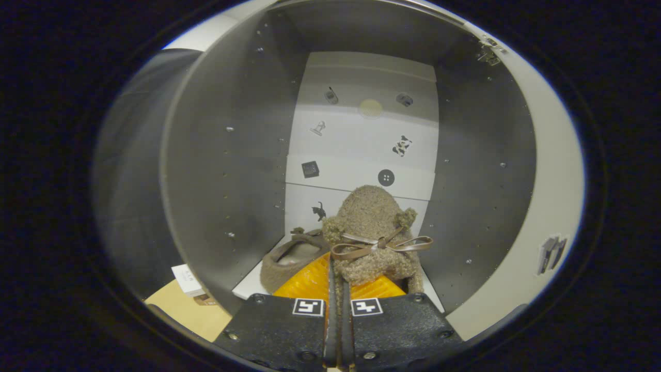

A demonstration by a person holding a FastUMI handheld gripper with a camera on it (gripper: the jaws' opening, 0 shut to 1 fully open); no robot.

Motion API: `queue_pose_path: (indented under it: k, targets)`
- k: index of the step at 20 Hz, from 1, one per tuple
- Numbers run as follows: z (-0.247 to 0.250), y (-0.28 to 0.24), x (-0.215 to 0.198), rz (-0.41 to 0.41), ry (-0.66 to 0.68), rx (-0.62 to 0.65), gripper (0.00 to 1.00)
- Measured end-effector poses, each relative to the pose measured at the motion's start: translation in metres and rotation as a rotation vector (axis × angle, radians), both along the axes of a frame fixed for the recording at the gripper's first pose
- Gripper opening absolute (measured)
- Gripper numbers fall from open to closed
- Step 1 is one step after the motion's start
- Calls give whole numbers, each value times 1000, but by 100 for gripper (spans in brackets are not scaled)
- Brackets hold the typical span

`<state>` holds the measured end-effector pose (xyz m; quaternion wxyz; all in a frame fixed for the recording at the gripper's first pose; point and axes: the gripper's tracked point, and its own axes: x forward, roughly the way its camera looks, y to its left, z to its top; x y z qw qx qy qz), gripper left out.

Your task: Open the shoe cabinet door, grab the shoes and put them into the shoe cabinet, then close the shoe cabinet door.

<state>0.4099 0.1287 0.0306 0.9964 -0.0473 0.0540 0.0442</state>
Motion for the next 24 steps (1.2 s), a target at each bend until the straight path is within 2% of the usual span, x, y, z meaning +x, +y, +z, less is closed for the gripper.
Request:
queue_pose_path:
  k: [7, 12, 18, 22, 24]
  targets:
    - [-35, -14, 88, -48, 123, 33, 6]
    - [-58, -22, 114, -69, 186, 102, 6]
    - [-75, -23, 130, -86, 267, 120, 7]
    - [-79, -17, 130, -65, 323, 143, 14]
    - [-74, -13, 126, -61, 318, 145, 26]
